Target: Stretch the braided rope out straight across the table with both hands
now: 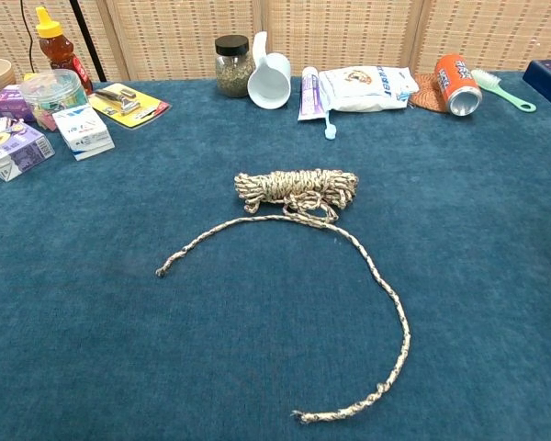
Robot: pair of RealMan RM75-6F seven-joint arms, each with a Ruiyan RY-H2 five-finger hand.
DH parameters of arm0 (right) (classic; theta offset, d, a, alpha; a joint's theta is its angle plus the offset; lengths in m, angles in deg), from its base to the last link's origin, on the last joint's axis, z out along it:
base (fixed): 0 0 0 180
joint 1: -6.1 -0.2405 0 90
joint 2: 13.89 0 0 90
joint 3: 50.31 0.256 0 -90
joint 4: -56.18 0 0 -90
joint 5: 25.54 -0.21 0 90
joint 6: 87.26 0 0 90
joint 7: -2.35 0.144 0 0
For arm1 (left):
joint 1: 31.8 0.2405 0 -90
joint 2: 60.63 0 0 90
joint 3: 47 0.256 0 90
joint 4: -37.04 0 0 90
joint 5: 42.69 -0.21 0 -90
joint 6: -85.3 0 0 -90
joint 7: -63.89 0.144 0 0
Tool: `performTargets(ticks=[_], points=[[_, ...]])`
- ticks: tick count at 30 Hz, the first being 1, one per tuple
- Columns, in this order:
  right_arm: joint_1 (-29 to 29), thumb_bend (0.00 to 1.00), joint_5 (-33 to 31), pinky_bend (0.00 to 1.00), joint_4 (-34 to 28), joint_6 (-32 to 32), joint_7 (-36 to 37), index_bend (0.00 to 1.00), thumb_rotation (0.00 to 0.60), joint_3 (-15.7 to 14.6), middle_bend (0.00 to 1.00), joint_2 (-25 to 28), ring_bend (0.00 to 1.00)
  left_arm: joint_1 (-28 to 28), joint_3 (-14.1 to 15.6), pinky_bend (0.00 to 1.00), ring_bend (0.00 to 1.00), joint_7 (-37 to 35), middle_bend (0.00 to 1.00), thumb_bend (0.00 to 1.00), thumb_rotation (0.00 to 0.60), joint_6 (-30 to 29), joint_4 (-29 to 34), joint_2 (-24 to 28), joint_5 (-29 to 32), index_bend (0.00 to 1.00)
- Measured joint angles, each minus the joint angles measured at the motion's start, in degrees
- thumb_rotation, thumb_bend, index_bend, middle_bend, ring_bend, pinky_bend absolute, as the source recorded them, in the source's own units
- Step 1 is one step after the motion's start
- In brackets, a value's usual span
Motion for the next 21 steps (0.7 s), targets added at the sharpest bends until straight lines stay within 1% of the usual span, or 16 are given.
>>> performTargets(ticks=[7,11,16,19,21], points=[[-7.0,0.18,3.6,0.0,1.8,-5.8,4.9,0.44,0.6,0.6,0.04,0.2,0.0,-1.0,-0.4,0.0,0.02,0.1,0.05,0.13,0.6,0.9,1.6,1.6,-0.5,0.22],[-10.4,0.18,5.9,0.0,3.0,-8.6,7.7,0.46,0.6,0.2,0.06,-0.2,0.0,-1.4,-0.2,0.0,0.02,-0.3,0.05,0.13,0.6,1.8,3.0,3.2,-0.5,0.21],[-14.1,0.2,8.3,0.0,4.5,-11.7,8.4,0.47,0.6,-0.7,0.08,-1.7,0.0,-1.3,-0.3,0.0,0.02,0.0,0.05,0.13,0.6,1.3,4.1,3.7,-0.5,0.21],[-16.8,0.23,9.9,0.0,5.7,-13.8,8.8,0.5,0.6,-1.4,0.1,-3.1,0.01,-1.5,-0.3,0.0,0.02,0.7,0.05,0.13,0.6,1.3,4.5,3.7,-0.6,0.21],[-18.4,0.28,10.8,0.0,6.7,-14.7,8.9,0.5,0.6,-1.9,0.11,-4.1,0.02,-1.7,-0.3,0.0,0.02,0.9,0.05,0.13,0.6,1.4,4.6,3.6,-0.6,0.21]])
